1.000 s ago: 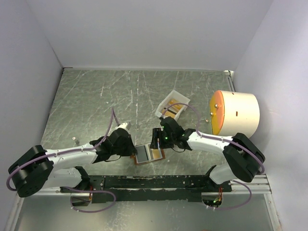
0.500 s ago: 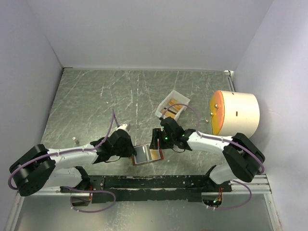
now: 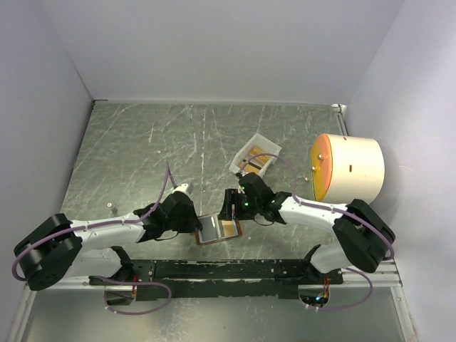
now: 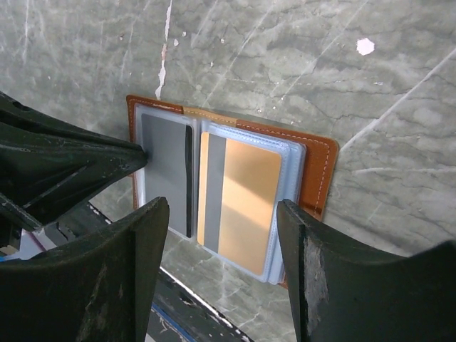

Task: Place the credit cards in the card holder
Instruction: Turn over the card slot in the card holder.

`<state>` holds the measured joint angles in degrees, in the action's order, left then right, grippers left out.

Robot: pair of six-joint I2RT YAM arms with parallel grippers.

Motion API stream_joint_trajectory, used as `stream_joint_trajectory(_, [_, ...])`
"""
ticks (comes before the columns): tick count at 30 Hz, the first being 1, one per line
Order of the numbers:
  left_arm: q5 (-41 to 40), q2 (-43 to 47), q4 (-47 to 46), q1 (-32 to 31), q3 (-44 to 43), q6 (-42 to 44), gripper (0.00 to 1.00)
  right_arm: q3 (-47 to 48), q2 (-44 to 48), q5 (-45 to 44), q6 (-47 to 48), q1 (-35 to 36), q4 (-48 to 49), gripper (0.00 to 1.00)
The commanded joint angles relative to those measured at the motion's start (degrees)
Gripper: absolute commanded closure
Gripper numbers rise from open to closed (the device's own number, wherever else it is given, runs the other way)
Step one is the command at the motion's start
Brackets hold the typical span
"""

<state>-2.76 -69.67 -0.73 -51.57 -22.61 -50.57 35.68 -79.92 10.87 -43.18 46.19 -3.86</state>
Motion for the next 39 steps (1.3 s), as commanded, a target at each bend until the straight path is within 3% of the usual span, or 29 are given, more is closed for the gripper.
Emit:
stream_joint_trajectory(1, [-0.84,-0.2,-0.63,-0.17,0.64,-0.05,0.84,-1.3,-1.4,2.0,-1.2,-0.06,3.24,0.38])
stream_joint_trajectory(15, [-0.54,-0.4,-1.08,-0.14,0.79,-0.21,0.84,-2.2,-3.22,2.69,-1.4,0.03,4.96,0.38])
stream_joint_trajectory(22, [-0.04,-1.01,-1.84,-0.12,0.95,-0.41,0.84,-6.44,-3.56,12.28,-8.97,-0.06,17.99,0.38])
stream_joint_trajectory(30, [0.04,-0.44,-1.46,-0.19,0.81,-0.32,0.84,-9.63,-3.83,17.39,-14.74,-1.0,30.22,0.38])
stream_joint_trajectory(39, [0.63,0.16,-2.15,-0.17,0.81,-0.67,0.84,-8.46,-3.46,19.41,-14.11,-1.01,30.75,0.4])
